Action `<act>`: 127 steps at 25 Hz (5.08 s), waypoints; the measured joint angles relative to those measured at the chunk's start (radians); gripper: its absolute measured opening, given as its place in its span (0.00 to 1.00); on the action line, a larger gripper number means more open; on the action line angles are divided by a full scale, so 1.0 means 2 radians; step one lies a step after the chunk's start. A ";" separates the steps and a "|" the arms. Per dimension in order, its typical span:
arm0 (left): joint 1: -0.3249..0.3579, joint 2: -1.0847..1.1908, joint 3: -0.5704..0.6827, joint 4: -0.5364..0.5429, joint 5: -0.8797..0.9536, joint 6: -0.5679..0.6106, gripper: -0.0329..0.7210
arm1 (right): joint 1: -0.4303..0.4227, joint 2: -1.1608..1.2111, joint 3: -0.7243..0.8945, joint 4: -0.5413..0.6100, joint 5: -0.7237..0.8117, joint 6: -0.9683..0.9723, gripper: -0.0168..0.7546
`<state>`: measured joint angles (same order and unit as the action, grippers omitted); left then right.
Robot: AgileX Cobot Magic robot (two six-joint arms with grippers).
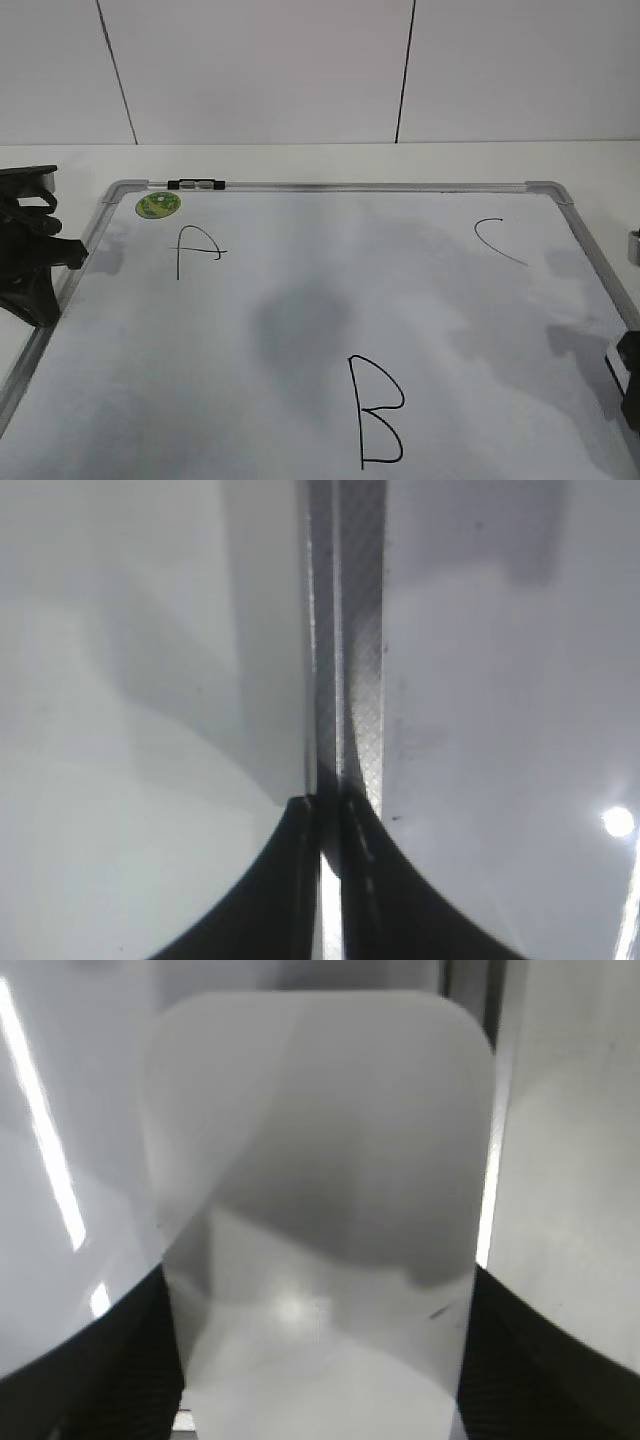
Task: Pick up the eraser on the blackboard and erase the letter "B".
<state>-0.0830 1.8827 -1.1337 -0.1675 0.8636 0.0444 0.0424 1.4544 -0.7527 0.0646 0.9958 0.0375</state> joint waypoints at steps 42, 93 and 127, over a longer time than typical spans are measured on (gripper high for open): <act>0.000 0.002 -0.002 -0.023 0.023 0.003 0.07 | 0.227 0.213 -0.225 0.029 0.035 0.070 0.72; 0.000 0.002 -0.002 -0.018 0.029 0.003 0.07 | 0.225 0.291 -0.350 -0.082 0.091 0.140 0.72; 0.000 0.002 -0.002 -0.017 0.034 0.003 0.07 | 0.413 0.277 -0.341 0.082 0.038 0.069 0.71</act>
<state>-0.0823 1.8870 -1.1375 -0.2023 0.9311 0.0501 0.8675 2.0084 -1.4345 0.2286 1.0720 0.1748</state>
